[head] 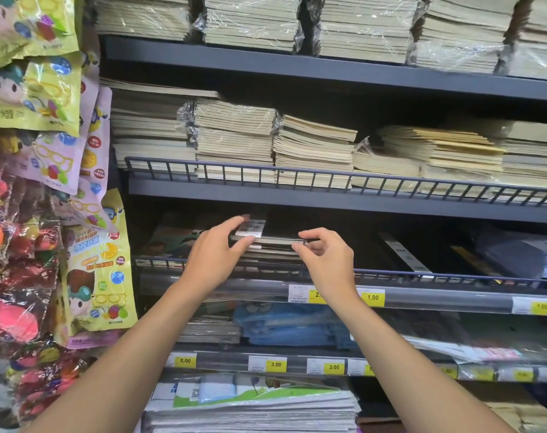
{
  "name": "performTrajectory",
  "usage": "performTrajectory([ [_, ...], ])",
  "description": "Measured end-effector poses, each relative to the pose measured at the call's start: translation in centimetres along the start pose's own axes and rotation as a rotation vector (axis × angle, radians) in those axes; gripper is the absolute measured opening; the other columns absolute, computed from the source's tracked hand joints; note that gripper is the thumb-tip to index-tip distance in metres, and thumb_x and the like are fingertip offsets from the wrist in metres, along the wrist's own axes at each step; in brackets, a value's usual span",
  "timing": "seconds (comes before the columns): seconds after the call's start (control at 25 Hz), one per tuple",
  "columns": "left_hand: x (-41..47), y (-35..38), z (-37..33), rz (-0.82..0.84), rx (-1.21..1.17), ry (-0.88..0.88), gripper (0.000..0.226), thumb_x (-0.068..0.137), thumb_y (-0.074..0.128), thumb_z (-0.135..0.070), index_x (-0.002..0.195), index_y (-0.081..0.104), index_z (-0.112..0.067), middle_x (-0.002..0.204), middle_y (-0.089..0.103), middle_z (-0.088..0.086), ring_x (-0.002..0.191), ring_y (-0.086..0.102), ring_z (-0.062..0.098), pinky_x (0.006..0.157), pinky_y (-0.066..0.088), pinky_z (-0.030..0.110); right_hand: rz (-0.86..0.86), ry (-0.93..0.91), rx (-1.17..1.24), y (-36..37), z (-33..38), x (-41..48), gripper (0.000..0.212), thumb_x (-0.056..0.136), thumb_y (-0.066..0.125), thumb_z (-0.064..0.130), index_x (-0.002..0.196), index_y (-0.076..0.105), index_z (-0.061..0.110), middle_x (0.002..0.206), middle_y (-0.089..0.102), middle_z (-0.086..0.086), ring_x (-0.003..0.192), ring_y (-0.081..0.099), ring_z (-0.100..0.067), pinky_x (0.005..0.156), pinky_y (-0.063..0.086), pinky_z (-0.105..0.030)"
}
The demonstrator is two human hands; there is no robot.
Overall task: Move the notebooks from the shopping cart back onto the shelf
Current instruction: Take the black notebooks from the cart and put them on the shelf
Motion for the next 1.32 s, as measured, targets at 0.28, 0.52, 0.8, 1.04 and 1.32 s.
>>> performTrajectory([
  [0.28,-1.3,-0.1,0.5,-0.117,0.048,0.042,0.039,0.091,0.072,-0.036,0.129,0.069,-0.026,0.137,0.065,-0.003,0.127,0.060,0.017,0.107,0.046,0.033,0.010,0.018,-0.054,-0.2,-1.3,0.3,0.012,0.087,0.077,0.030,0.097,0.074,0.035,0.093,0.069,0.012,0.090,0.065,-0.007,0.079,0.056,-0.032],
  [0.52,-2.0,1.1,0.9,-0.164,0.016,0.069,0.043,0.094,0.070,-0.031,0.136,0.064,-0.028,0.144,0.059,-0.001,0.134,0.054,0.014,0.113,0.044,0.037,0.051,0.008,0.011,-0.1,-1.5,0.0,0.017,0.090,0.075,0.024,0.105,0.071,0.032,0.111,0.065,0.015,0.093,0.066,0.003,0.077,0.056,-0.023],
  [0.8,-2.8,1.5,0.0,0.039,0.187,-0.006,0.063,0.097,0.060,-0.045,0.154,0.036,-0.033,0.162,0.033,-0.003,0.150,0.028,0.016,0.121,0.032,0.044,0.183,0.030,-0.093,-0.5,-0.3,0.0,0.030,0.091,0.073,0.022,0.121,0.068,0.026,0.116,0.057,0.017,0.104,0.061,0.002,0.084,0.052,-0.022],
  [1.04,-2.8,-1.7,-2.8,0.435,0.377,-0.203,0.090,0.092,0.050,-0.068,0.161,0.003,-0.034,0.170,0.001,0.000,0.156,0.007,0.024,0.122,0.025,0.050,0.647,0.177,-0.537,-2.9,4.0,0.0,0.082,0.090,0.067,0.047,0.158,0.026,0.029,0.157,0.032,0.002,0.144,0.031,-0.018,0.114,0.032,-0.035],
  [1.32,-3.4,-11.0,-12.1,0.688,0.523,-0.185,0.092,0.092,0.042,-0.072,0.160,-0.007,-0.034,0.170,-0.012,-0.001,0.157,-0.007,0.024,0.124,0.009,0.051,0.798,0.311,-0.757,-10.4,14.9,0.1,0.089,0.085,0.063,0.063,0.158,0.022,0.032,0.163,0.023,0.002,0.150,0.021,-0.022,0.117,0.032,-0.046],
])
Point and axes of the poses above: each hand's wrist, its own x-axis towards the middle knuckle, its own y-axis out of the palm, z = x × y, the point moved 5 cm from there along x, towards the middle knuckle
